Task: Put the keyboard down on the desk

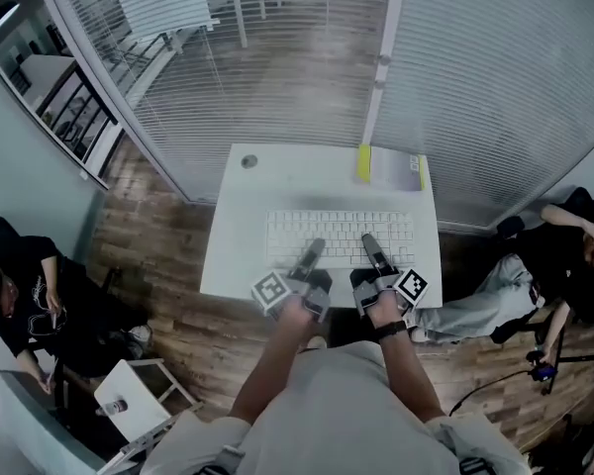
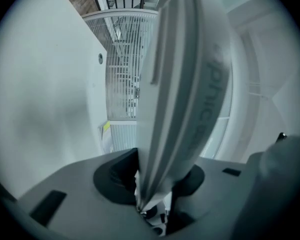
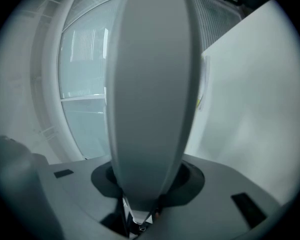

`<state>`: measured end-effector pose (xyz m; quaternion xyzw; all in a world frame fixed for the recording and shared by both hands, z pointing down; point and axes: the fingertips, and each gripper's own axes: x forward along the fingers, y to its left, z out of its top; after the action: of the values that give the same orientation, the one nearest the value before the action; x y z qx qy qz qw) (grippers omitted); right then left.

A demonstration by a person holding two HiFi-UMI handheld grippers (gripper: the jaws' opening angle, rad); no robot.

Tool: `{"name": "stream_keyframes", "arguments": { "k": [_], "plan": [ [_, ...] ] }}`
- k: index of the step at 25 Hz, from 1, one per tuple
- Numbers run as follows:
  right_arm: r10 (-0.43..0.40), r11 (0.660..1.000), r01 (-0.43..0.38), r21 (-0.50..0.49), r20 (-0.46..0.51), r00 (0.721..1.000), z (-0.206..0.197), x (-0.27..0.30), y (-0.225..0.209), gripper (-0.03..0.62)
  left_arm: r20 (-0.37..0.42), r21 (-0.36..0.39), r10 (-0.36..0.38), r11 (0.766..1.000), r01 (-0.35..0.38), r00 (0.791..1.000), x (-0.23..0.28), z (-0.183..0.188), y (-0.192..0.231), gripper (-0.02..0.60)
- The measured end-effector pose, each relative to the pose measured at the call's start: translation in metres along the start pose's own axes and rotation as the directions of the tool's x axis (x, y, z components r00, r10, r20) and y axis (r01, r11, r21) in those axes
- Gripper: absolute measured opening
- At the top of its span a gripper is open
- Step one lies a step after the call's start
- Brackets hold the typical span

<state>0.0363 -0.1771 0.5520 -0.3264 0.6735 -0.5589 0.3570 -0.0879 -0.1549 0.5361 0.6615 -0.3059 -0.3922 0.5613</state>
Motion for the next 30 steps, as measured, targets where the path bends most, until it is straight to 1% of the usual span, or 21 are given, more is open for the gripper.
{"name": "stream_keyframes", "arguments": {
  "k": [2,5,10,12,16,19,21,25,30],
  "plan": [
    [0.007,1.000,-0.008,0.006,0.024,1.000,0.001,-0.002,-0.004,0.137,-0.014,-0.001,-0.006,1.000,0.006,1.000,0.002,-0.001,0.004,0.137],
    [0.003,1.000,-0.002,-0.020,0.045,0.999,0.006,-0.007,-0.013,0.135,-0.046,-0.002,-0.014,1.000,0.014,0.999,0.006,-0.003,0.013,0.137],
    [-0.022,0.998,0.024,-0.051,0.041,0.999,0.010,-0.003,-0.021,0.135,-0.042,-0.034,-0.011,0.999,0.009,0.999,0.010,-0.002,0.026,0.137],
    [-0.034,0.999,0.035,-0.041,0.031,0.999,0.018,0.005,-0.034,0.135,-0.032,-0.041,0.008,0.999,-0.009,0.999,0.020,0.000,0.041,0.137],
    [-0.085,0.994,0.085,-0.067,0.006,0.996,0.033,0.016,-0.068,0.137,-0.016,-0.078,0.046,0.996,-0.047,0.999,0.036,0.001,0.075,0.137],
    [-0.130,0.991,0.130,-0.027,-0.008,0.991,0.036,0.025,-0.086,0.137,-0.013,-0.096,0.102,0.990,-0.102,0.995,0.042,0.006,0.095,0.137],
    [-0.140,0.990,0.140,0.003,-0.008,0.990,0.042,0.037,-0.097,0.137,-0.012,-0.107,0.135,0.985,-0.136,0.991,0.053,0.013,0.108,0.137],
    [-0.169,0.985,0.169,0.016,-0.011,0.986,0.051,0.052,-0.113,0.137,-0.005,-0.135,0.156,0.979,-0.156,0.988,0.070,0.022,0.119,0.137],
    [-0.225,0.974,0.226,0.035,-0.022,0.974,0.058,0.069,-0.139,0.140,-0.002,-0.169,0.214,0.963,-0.211,0.977,0.082,0.034,0.147,0.137]
  ]
}}
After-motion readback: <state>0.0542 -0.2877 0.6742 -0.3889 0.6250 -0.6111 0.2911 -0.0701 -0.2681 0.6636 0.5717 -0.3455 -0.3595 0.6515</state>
